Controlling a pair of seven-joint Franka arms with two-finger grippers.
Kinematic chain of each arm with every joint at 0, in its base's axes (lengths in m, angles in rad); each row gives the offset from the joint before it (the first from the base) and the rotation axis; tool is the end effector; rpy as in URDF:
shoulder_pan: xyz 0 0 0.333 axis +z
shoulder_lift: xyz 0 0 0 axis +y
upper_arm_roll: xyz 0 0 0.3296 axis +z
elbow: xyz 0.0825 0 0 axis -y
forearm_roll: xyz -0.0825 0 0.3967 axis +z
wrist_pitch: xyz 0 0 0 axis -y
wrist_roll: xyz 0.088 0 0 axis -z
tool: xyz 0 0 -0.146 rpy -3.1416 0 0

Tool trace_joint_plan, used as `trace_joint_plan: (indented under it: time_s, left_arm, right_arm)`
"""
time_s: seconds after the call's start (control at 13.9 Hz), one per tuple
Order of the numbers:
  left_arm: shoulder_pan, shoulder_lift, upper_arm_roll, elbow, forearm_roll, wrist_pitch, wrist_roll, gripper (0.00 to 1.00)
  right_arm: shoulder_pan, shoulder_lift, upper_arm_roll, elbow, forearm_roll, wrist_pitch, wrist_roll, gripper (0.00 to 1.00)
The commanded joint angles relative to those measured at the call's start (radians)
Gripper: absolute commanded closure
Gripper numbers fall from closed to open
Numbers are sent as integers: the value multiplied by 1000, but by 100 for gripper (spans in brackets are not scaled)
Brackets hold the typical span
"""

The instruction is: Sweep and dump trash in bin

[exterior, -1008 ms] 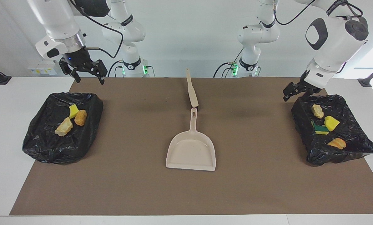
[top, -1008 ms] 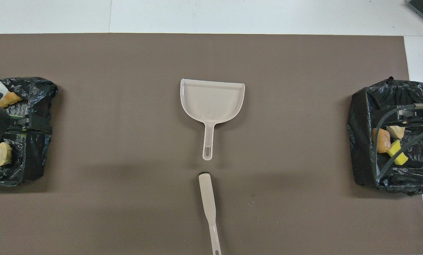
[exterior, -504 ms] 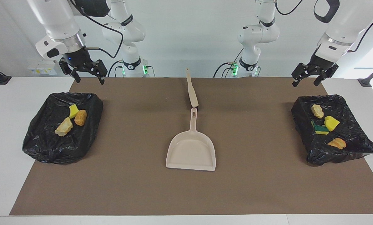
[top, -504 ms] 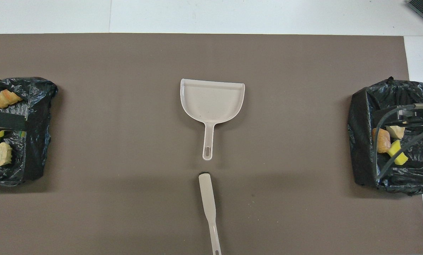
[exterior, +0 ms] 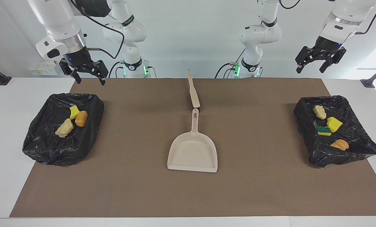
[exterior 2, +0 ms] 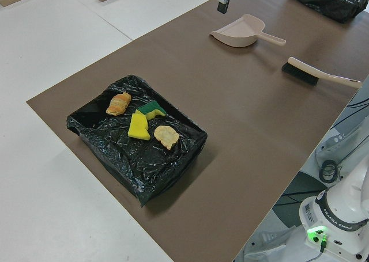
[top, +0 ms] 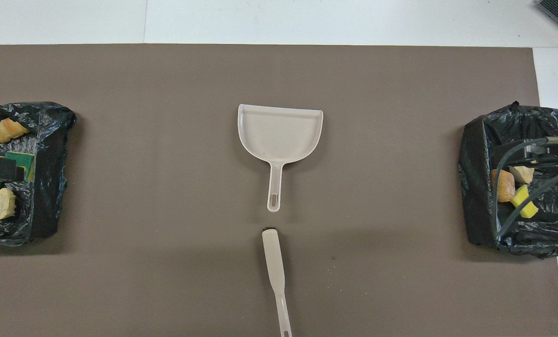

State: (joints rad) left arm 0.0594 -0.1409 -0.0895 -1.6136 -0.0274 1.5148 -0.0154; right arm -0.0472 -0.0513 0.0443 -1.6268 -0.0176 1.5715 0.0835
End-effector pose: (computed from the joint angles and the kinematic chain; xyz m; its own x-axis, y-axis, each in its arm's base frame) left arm 0.5159 -0.0232 0.6494 0.9990 -0.0158 0.0413 -0.0165 -0.9997 0.0154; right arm 0.5500 -0.0036 0.6007 0.9963 -0.0863 -0.0024 -0.0863 -0.9961 0.0201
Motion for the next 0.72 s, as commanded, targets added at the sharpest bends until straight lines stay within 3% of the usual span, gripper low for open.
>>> trace_joint_plan:
  time_s: [0.0, 0.65]
  left_arm:
    - [-3, 0, -6, 9, 17, -21, -43, 0]
    - [-1, -2, -6, 6, 15, -16, -58, 0]
  right_arm:
    - [-11, -7, 6, 2, 19, -8, 15, 0]
    - [-13, -7, 5, 2, 19, -7, 18, 0]
